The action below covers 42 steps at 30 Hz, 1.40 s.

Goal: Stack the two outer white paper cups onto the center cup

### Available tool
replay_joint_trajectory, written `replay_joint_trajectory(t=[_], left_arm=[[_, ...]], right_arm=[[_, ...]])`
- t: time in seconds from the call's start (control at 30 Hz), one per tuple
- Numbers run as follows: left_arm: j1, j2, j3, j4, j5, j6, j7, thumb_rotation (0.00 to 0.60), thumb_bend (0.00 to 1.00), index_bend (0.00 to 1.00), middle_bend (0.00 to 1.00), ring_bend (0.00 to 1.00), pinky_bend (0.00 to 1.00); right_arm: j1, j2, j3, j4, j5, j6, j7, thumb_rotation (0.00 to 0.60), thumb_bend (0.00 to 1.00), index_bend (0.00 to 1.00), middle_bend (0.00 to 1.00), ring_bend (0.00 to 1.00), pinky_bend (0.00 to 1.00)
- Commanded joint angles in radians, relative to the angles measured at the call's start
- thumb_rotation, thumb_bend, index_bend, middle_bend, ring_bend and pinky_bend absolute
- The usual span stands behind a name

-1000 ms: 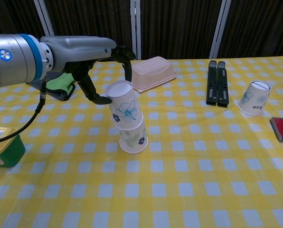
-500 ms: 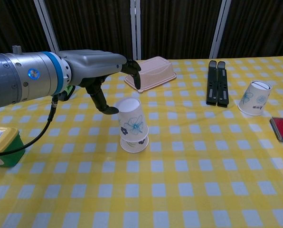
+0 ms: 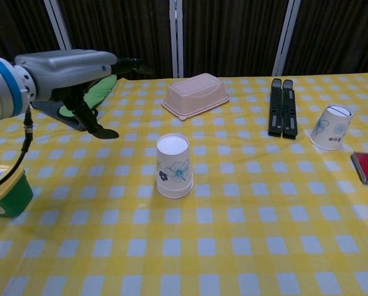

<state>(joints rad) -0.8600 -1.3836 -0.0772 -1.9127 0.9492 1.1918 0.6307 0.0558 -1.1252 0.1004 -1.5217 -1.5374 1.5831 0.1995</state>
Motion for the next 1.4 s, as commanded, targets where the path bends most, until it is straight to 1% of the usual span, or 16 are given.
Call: replay_joint_trajectory(t=[0.03,0.13,0.2,0.33,0.4,0.43,0.53,0.7,0.73,0.77,0.83,1.0,1.1,1.23,1.4], left_arm=[[0.146,0.088,0.1,-0.024,0.194,0.158,-0.096,0.6,0.24,0.0,0.0,0.0,0.0],[0.219,0.128,0.147,-0.013,0.279,0.235,-0.139,0.6,0.24,0.0,0.0,0.0,0.0],[0.283,0.154,0.182,0.011,0.343,0.295,-0.195,0.6,0.24,0.0,0.0,0.0,0.0],[0.393,0.186,0.227,0.072,0.416,0.387,-0.295,0.6,0.24,0.0,0.0,0.0,0.0],[0.459,0.199,0.24,0.118,0.432,0.454,-0.318,0.6,0.24,0.0,0.0,0.0,0.0],[0.488,0.196,0.242,0.142,0.449,0.484,-0.338,0.6,0.24,0.0,0.0,0.0,0.0],[0.53,0.193,0.239,0.181,0.476,0.513,-0.385,0.6,0.24,0.0,0.0,0.0,0.0],[0.564,0.202,0.237,0.21,0.505,0.522,-0.444,0.6,0.24,0.0,0.0,0.0,0.0],[0.573,0.207,0.232,0.217,0.511,0.528,-0.459,0.6,0.24,0.0,0.0,0.0,0.0],[0.58,0.211,0.228,0.223,0.517,0.532,-0.476,0.6,0.24,0.0,0.0,0.0,0.0],[0.59,0.216,0.218,0.235,0.527,0.526,-0.498,0.6,0.24,0.0,0.0,0.0,0.0],[0.605,0.22,0.201,0.244,0.539,0.507,-0.509,0.6,0.24,0.0,0.0,0.0,0.0],[0.615,0.221,0.19,0.247,0.548,0.496,-0.509,0.6,0.24,0.0,0.0,0.0,0.0],[0.627,0.222,0.171,0.249,0.554,0.482,-0.513,0.6,0.24,0.0,0.0,0.0,0.0],[0.637,0.224,0.154,0.249,0.562,0.468,-0.514,0.6,0.24,0.0,0.0,0.0,0.0]], right_arm=[[0.009,-0.008,0.005,0.005,0.012,-0.016,-0.011,0.6,0.01,0.08,0.0,0.0,0.0],[0.018,-0.018,0.009,0.008,0.019,-0.03,-0.023,0.6,0.01,0.11,0.0,0.0,0.0],[0.03,-0.025,0.012,0.008,0.023,-0.048,-0.032,0.6,0.01,0.13,0.0,0.0,0.0],[0.074,-0.019,0.028,-0.021,0.026,-0.102,-0.073,0.6,0.02,0.15,0.0,0.0,0.0],[0.128,-0.007,0.056,-0.057,0.03,-0.155,-0.134,0.6,0.02,0.16,0.0,0.0,0.0],[0.159,0.003,0.075,-0.085,0.053,-0.198,-0.172,0.6,0.03,0.17,0.0,0.0,0.0],[0.217,0.02,0.107,-0.132,0.106,-0.282,-0.24,0.6,0.07,0.2,0.0,0.0,0.0],[0.289,0.024,0.146,-0.164,0.184,-0.377,-0.335,0.6,0.08,0.21,0.0,0.0,0.0],[0.323,0.019,0.156,-0.164,0.216,-0.426,-0.374,0.6,0.08,0.21,0.0,0.0,0.0],[0.363,0.011,0.169,-0.158,0.272,-0.488,-0.418,0.6,0.08,0.21,0.0,0.0,0.0],[0.418,-0.004,0.186,-0.155,0.375,-0.564,-0.496,0.6,0.08,0.21,0.0,0.0,0.0],[0.5,-0.03,0.189,-0.126,0.546,-0.665,-0.602,0.6,0.08,0.17,0.0,0.0,0.0],[0.555,-0.041,0.193,-0.097,0.652,-0.718,-0.643,0.6,0.08,0.14,0.0,0.0,0.0],[0.623,-0.058,0.191,-0.033,0.745,-0.759,-0.687,0.6,0.09,0.17,0.0,0.0,0.0],[0.678,-0.062,0.177,0.013,0.828,-0.803,-0.713,0.6,0.1,0.21,0.0,0.0,0.0]])
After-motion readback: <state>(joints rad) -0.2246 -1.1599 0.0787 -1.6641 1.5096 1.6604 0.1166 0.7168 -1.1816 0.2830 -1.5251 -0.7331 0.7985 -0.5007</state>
